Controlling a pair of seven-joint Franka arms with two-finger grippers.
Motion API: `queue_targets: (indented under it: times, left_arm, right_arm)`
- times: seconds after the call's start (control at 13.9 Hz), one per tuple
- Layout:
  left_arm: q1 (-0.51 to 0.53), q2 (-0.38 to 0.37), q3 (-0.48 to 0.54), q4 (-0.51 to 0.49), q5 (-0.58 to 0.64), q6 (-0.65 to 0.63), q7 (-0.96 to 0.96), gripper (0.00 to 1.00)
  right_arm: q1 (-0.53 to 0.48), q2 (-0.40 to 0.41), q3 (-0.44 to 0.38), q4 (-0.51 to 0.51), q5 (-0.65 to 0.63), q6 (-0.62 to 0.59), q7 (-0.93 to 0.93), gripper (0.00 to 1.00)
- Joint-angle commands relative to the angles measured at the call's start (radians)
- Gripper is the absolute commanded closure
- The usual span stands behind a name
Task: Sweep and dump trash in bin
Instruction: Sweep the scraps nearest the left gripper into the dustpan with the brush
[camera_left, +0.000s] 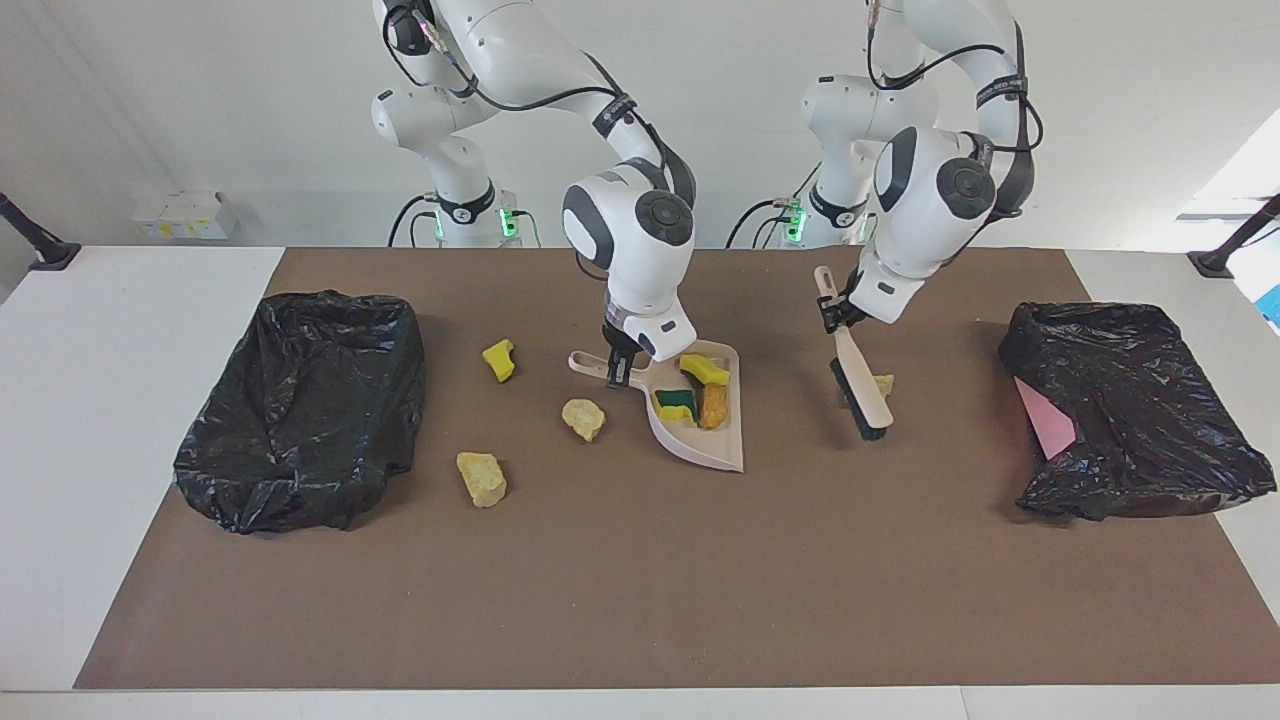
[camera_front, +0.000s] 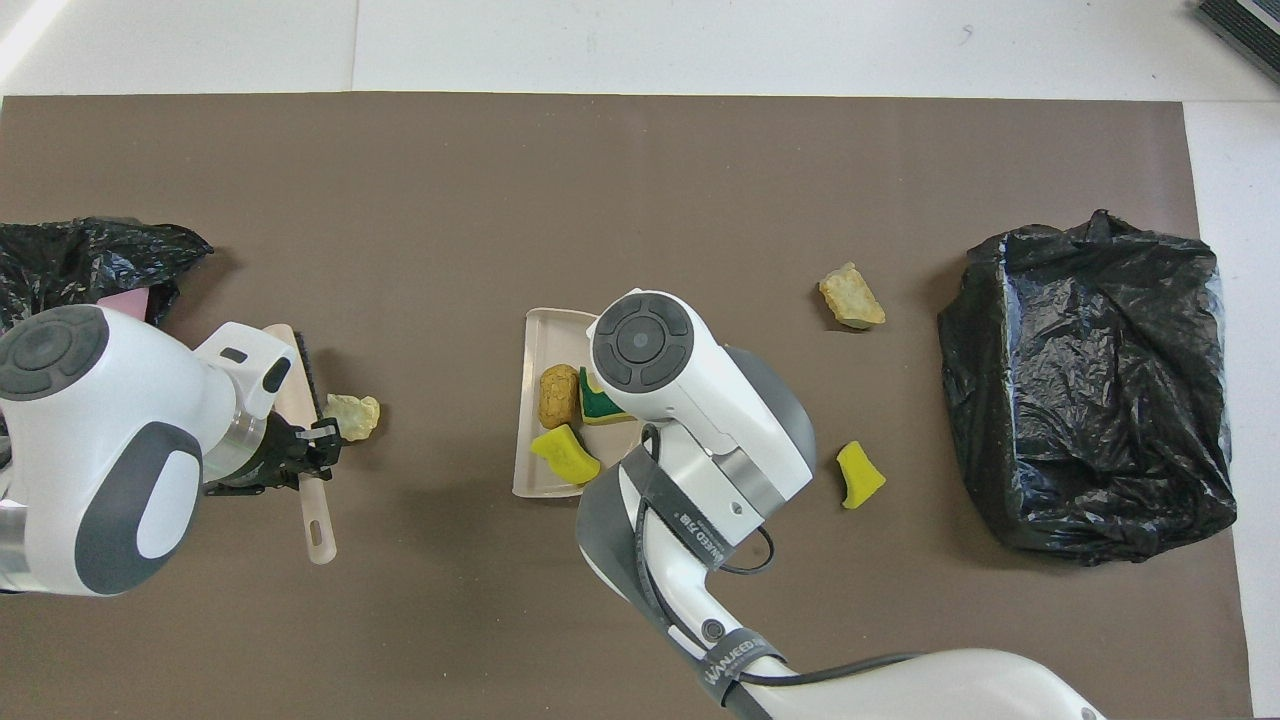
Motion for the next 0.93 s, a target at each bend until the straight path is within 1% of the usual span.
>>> queue_targets:
  times: [0.0, 0.07, 0.14, 0.29, 0.36, 0.5, 0.58, 0.79, 0.86]
  left_arm:
    - [0.068, -0.092, -0.013, -0.111, 0.022, 0.022, -0.03, 1.0]
    - [0.067, -0.1, -0.015, -0.135, 0.022, 0.053, -0.027, 1.0]
    - [0.053, -0.09, -0.018, -0.155, 0.022, 0.078, -0.025, 1.0]
    - [0.003, -0.087, -0.019, -0.203, 0.022, 0.139, -0.011, 1.0]
    - [-0.02, -0.081, -0.019, -0.206, 0.022, 0.165, -0.011, 1.0]
    - [-0.107, -0.055, -0.021, -0.203, 0.011, 0.217, -0.004, 1.0]
    - [-0.135, -0.034, -0.022, -0.2, 0.002, 0.255, 0.004, 1.0]
    - [-0.252, 0.006, -0.022, -0.194, -0.12, 0.352, 0.064, 1.0]
    - [-0.307, 0.02, -0.022, -0.192, -0.143, 0.381, 0.081, 1.0]
  right_arm:
    - [-0.003, -0.016, 0.007, -0.027, -0.021, -0.003, -0.026, 1.0]
    - [-0.002, -0.025, 0.007, -0.049, -0.021, 0.009, -0.027, 1.0]
    - [-0.002, -0.03, 0.007, -0.059, -0.021, 0.01, -0.029, 1.0]
    - [-0.002, -0.035, 0.007, -0.064, -0.021, 0.01, -0.03, 1.0]
    - [-0.002, -0.035, 0.007, -0.064, -0.021, 0.01, -0.03, 1.0]
    - [-0.002, -0.035, 0.007, -0.064, -0.021, 0.01, -0.029, 1.0]
    - [-0.002, -0.035, 0.007, -0.063, -0.021, 0.008, -0.03, 1.0]
    - [0.0, -0.035, 0.007, -0.063, -0.021, 0.007, -0.027, 1.0]
    - [0.0, -0.035, 0.007, -0.063, -0.021, 0.007, -0.027, 1.0]
